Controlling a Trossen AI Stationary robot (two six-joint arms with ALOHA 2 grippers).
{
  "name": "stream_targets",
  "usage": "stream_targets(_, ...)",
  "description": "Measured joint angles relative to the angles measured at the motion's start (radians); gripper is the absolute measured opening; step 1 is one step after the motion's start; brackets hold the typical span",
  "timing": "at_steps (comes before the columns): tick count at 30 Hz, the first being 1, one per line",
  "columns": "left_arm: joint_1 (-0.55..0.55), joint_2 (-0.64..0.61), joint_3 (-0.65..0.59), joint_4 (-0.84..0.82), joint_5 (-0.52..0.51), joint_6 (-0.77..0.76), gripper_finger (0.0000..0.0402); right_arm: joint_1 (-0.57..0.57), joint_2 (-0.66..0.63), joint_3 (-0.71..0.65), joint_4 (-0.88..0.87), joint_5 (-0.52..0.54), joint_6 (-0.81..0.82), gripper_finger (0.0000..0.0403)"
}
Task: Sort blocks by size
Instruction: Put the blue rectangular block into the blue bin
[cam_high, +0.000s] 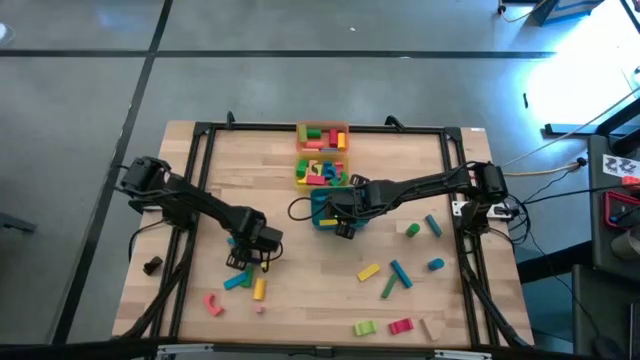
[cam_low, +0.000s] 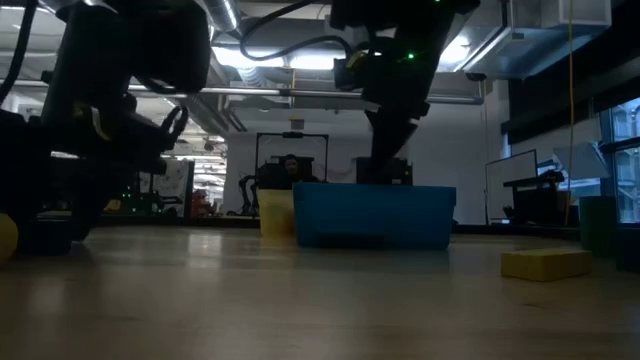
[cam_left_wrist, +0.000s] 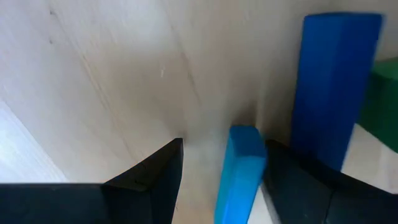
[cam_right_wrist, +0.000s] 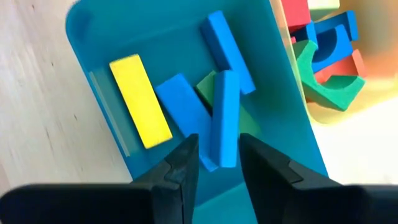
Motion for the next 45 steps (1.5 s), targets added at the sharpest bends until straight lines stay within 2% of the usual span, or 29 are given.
stream_targets(5, 0.014, 0.005, 0.0, 0.004, 0.0, 0.015, 0.0183, 0.0, 0.0, 0.0, -0.031, 0.0, 0.0, 0.0117)
stream_targets(14, 0.043, 0.002, 0.0, 0.005, 0.0, 0.046, 0.0046, 0.0, -0.012, 0.001, -0.109, 0.0, -0.003, 0.0117)
stream_targets(15, 0.048, 0.002, 0.0, 0.005, 0.0, 0.042, 0.004, 0.0, -0.022, 0.001, -0.122, 0.0, -0.003, 0.0117)
stream_targets(20, 0.098, -0.004, 0.012, -0.006, -0.001, -0.018, 0.004, 0.0, -0.099, 0.001, -0.188, 0.002, 0.001, 0.0117)
stream_targets(24, 0.143, -0.004, 0.063, -0.002, 0.0, 0.005, 0.004, 0.0, -0.178, 0.001, -0.251, 0.002, 0.037, 0.0117)
stream_targets(30, 0.214, -0.005, 0.206, -0.021, -0.001, 0.122, 0.004, 0.0, -0.291, 0.001, -0.381, -0.005, 0.132, 0.0117)
stream_targets(33, 0.246, -0.006, 0.298, -0.012, 0.0, 0.163, 0.004, 0.0, -0.322, 0.001, -0.462, -0.063, 0.199, 0.0117)
stream_targets(36, 0.269, -0.007, 0.359, 0.12, 0.0, 0.181, 0.0041, 0.029, -0.333, 0.001, -0.54, -0.094, 0.245, 0.0117)
stream_targets(41, 0.291, 0.018, 0.347, 0.579, -0.001, 0.139, 0.0045, 0.148, -0.336, 0.001, -0.611, -0.104, 0.292, 0.0117)
stream_targets(45, 0.297, 0.067, 0.345, 0.747, -0.001, 0.159, 0.0048, 0.273, -0.336, 0.001, -0.586, -0.102, 0.333, 0.0117)
